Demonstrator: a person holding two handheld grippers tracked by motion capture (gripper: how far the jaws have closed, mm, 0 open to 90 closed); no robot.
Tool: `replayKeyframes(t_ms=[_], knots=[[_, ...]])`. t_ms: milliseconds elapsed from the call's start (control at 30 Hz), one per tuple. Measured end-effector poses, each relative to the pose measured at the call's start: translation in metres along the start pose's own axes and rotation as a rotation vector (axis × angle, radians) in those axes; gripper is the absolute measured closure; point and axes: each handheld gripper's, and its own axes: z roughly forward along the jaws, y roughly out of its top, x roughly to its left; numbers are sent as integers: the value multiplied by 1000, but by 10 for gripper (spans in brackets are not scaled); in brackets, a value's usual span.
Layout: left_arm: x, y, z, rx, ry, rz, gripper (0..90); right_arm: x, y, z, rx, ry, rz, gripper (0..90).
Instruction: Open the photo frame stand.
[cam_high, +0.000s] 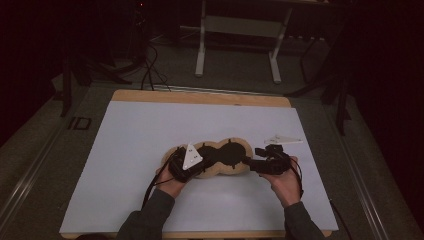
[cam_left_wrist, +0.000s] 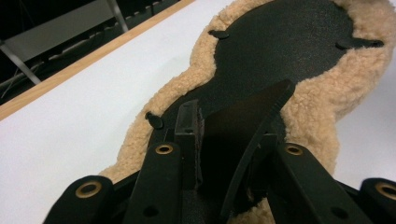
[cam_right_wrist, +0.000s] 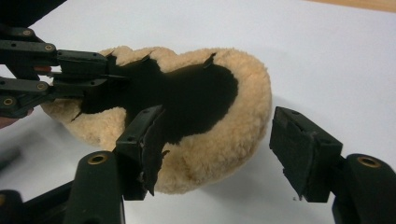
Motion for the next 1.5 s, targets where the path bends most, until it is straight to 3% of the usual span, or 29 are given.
replayKeyframes(t_ms=[233,400,633,867,1233,1500], knots=[[1,-3,-4,-29,-1,-18,728,-1,5,9,45,38,37,272],[3,-4,-6,-46,0,-31,728,2,10,14,71,48,38,264],[9,-6,-11,-79,-13,-79,727,2,18,16,76,88,85,260],[11,-8,-14,-96,-16,-93,726,3,23,19,97,111,108,243],[14,-9,-19,-116,-32,-119,720,4,28,26,130,195,154,258],[15,-11,-23,-118,-41,-132,707,2,30,24,128,237,182,328]])
